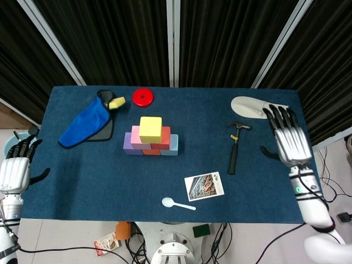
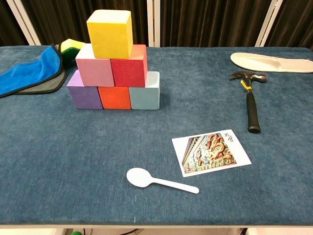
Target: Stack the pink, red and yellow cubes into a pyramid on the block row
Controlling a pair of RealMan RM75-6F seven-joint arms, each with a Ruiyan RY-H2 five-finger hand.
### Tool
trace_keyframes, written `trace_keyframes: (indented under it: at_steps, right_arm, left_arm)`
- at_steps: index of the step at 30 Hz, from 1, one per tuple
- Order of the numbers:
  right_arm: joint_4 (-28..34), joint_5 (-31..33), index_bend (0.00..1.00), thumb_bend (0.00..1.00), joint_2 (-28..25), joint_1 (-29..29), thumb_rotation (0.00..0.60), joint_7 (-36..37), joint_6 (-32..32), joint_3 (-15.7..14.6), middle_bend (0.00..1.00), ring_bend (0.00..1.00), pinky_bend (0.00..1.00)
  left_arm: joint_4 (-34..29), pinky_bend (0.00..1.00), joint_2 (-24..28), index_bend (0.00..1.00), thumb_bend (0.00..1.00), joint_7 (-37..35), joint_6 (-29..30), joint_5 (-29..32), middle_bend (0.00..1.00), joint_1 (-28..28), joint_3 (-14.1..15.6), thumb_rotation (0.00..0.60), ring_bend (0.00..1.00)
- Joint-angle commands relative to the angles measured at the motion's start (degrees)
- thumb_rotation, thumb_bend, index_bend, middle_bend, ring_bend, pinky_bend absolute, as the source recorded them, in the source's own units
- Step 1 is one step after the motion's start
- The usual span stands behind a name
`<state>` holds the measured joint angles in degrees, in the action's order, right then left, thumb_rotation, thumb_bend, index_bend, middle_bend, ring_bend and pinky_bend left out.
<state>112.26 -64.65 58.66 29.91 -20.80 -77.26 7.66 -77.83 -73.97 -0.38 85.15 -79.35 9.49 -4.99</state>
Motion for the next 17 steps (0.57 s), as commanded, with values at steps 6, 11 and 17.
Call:
trace_keyframes:
  at_steps: [6, 11, 17]
  right_arm:
    - [-18.39, -17.60, 0.00, 0.23, 7.26, -17.51, 0.600, 19.06, -12.22, -11.10, 0.00, 0.00, 0.00]
    - [-22.52, -20.44, 0.00, 0.23, 9.38, -20.79, 0.600, 23.57, -14.78, -11.85, 0.00, 0.00, 0.00]
    - [-24.23, -22.34, 0.00, 0.23, 9.75, -21.93, 0.600, 24.55, -14.32, -11.78, 0.00, 0.00, 0.00]
  left_arm:
    - [-3.32, 0.17, -0.01, 0.17, 0.16, 3.57, 2.84, -2.96, 0.08, -2.45, 2.15, 0.600, 0.10]
    - [-6.99, 0.17, 1.30, 0.17, 0.16, 4.40, 3.85, -3.87, 0.08, -4.05, 3.37, 0.600, 0.10]
    - [-7.70, 0.17, 1.34, 0.16, 0.16, 4.75, 4.84, -4.66, 0.08, -5.30, 3.91, 0.600, 0.10]
